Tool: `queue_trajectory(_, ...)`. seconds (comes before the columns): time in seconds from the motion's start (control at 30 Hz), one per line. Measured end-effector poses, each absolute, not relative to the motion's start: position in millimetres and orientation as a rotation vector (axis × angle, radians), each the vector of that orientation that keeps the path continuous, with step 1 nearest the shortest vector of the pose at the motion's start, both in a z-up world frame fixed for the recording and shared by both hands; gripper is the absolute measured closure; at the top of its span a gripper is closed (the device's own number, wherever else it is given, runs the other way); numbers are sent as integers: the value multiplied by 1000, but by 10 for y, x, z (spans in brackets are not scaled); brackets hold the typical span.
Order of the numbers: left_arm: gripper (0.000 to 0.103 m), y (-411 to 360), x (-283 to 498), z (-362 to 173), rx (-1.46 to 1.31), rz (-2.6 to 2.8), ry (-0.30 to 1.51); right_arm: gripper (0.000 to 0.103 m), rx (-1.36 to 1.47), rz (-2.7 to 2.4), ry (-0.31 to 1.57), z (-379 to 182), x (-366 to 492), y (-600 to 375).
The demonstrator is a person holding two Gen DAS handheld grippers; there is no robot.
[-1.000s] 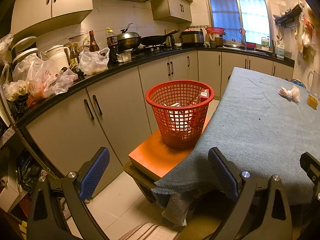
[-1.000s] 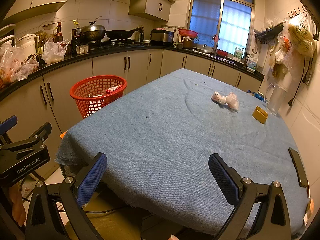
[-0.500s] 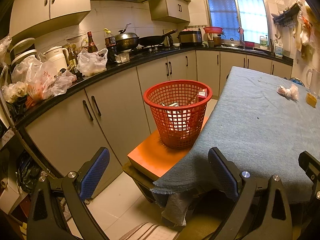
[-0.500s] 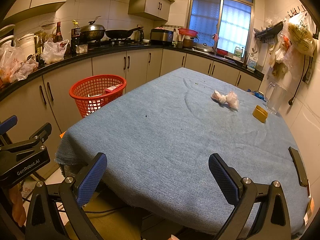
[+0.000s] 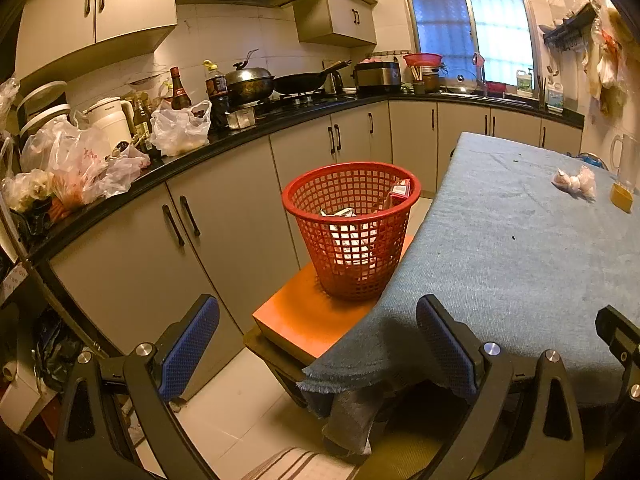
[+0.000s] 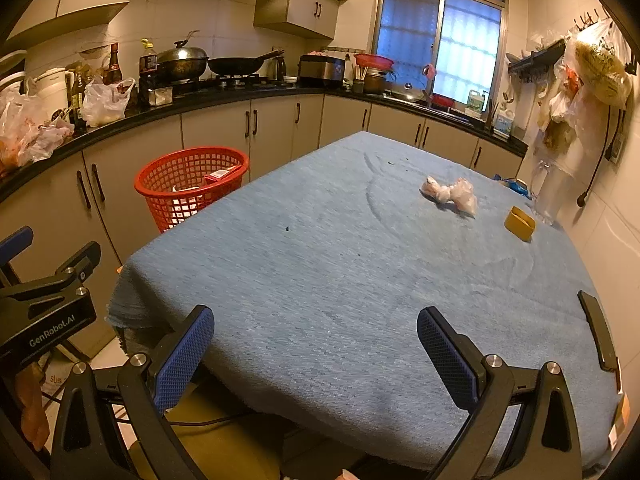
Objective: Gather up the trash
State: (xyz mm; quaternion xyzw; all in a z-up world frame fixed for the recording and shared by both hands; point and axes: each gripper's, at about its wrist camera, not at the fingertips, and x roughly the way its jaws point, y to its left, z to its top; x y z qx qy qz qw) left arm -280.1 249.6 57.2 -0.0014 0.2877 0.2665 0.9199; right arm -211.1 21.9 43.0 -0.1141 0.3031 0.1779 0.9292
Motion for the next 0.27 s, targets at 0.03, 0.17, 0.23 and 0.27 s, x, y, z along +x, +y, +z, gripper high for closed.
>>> queue_trajectory(0.03, 5, 2493, -2781, 580, -3, 550, 592, 0, -233, 362, 624, 423, -2092, 206)
queue_trajectory(0.17, 5, 2450, -2665, 636, 14, 558, 586, 0, -204, 345, 636, 417, -1992, 107)
queue_trajectory(0.23, 5, 2361, -2568, 676, 37, 530, 585, 0, -190, 333, 642, 417, -1938, 54)
queue_trajectory(0.27, 5, 2330, -2531, 690, 43, 516, 585, 0, -177, 323, 645, 418, -1899, 5)
